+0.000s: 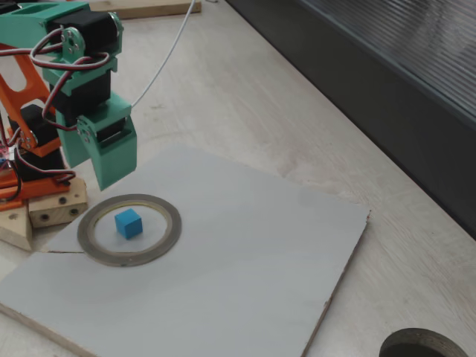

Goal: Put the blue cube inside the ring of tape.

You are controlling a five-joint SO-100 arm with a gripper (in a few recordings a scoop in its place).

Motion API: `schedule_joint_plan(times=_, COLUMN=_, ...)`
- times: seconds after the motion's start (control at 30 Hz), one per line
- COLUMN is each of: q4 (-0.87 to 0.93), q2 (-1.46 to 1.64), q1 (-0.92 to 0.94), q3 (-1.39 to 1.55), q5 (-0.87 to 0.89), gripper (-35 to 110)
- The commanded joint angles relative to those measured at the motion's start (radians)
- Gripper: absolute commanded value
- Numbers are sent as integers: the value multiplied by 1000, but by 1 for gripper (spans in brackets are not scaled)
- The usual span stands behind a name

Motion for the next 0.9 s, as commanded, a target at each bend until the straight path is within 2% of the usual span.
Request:
schedule_joint_plan(times=0.0, q4=20, q2=37, q1=17, q3=-17, q5=3, gripper=46)
schedule_joint_plan(times=0.57, q4=20, q2=35, q1=17, q3=-15, q5=12, gripper=45)
schedule_joint_plan(times=0.77, q4=20, q2=38, q1=20, q3=112, q5=12, gripper=45)
schedule_joint_plan(times=0.87, q4=20, q2=38, q1=84, q3=175, q5=12, gripper=45)
